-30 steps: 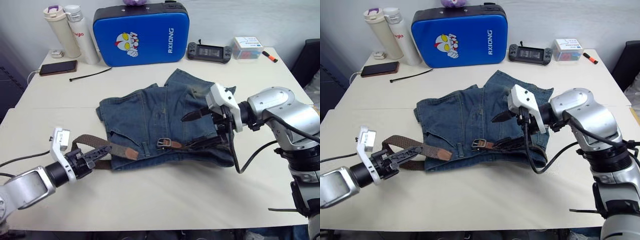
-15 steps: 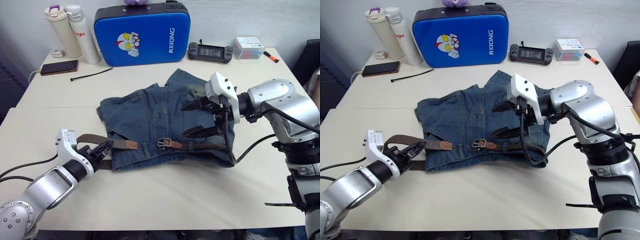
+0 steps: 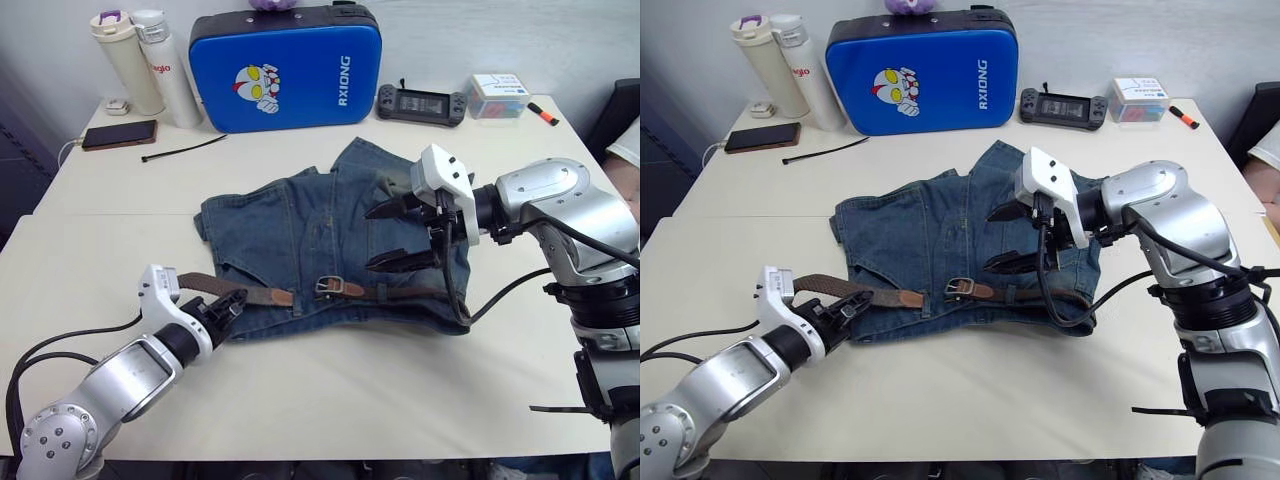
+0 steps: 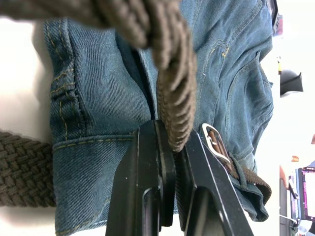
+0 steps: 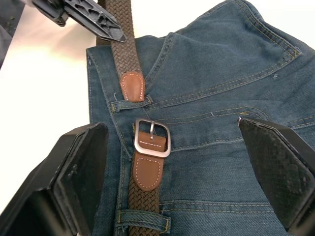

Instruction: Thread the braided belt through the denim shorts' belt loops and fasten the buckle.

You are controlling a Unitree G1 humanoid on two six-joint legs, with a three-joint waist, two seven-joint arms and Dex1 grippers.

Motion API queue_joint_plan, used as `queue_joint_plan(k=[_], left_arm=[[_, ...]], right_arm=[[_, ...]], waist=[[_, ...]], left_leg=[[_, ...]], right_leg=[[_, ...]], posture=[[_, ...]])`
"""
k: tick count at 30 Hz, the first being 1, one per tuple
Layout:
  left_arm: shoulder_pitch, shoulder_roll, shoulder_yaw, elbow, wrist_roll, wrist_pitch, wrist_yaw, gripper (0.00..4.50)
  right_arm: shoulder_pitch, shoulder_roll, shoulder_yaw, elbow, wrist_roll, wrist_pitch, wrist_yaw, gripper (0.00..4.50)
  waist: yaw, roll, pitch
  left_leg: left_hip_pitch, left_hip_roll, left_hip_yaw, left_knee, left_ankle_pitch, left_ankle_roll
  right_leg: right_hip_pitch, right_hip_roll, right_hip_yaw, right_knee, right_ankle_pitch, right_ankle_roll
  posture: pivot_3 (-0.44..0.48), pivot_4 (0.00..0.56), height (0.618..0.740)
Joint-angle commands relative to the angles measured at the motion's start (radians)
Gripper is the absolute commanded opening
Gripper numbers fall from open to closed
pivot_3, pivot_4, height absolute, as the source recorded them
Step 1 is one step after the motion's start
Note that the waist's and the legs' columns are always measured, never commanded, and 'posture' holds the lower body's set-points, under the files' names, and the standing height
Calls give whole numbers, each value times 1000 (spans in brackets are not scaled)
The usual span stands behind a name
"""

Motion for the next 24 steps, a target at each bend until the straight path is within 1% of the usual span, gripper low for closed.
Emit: queue_joint_plan(k=[1,6,8,12,18,22,24], left_arm=[[23,12,-21,-51,-7,-23,34,0],[45,61,2,-65,-7,-36,35,0],[28,70,-23,-72,-7,-44,49,0],[-2,57,-62,-73,-7,-67,109,0],[10,63,-49,-70,-7,-78,154,0],[25,92,-32,-79,-7,-74,147,0],[33,111,-43,-89,-7,-73,133,0]], right_arm=[[-3,-14,-17,-21,-3,-18,-3,4480],[8,-9,-16,-11,-12,-41,-3,4480],[10,2,-14,-7,-16,-49,-9,4480],[17,13,-13,-15,-17,-53,-23,4480],[24,16,-16,-18,-22,-60,-40,4480],[37,28,-18,-26,-18,-63,-60,4480],[46,34,-21,-34,-13,-60,-71,4480]], waist=[[0,0,0],[0,0,0],[0,0,0],[0,0,0],[0,0,0],[0,0,0],[-1,0,0]], left_leg=[[0,0,0,0,0,0],[0,0,0,0,0,0],[0,0,0,0,0,0],[0,0,0,0,0,0],[0,0,0,0,0,0],[0,0,0,0,0,0],[0,1,0,0,0,0]], right_leg=[[0,0,0,0,0,0],[0,0,0,0,0,0],[0,0,0,0,0,0],[0,0,0,0,0,0],[0,0,0,0,0,0],[0,0,0,0,0,0],[0,1,0,0,0,0]], posture=[[0,150,677],[0,150,677],[0,150,677],[0,150,677],[0,150,677],[0,150,677],[0,150,677]])
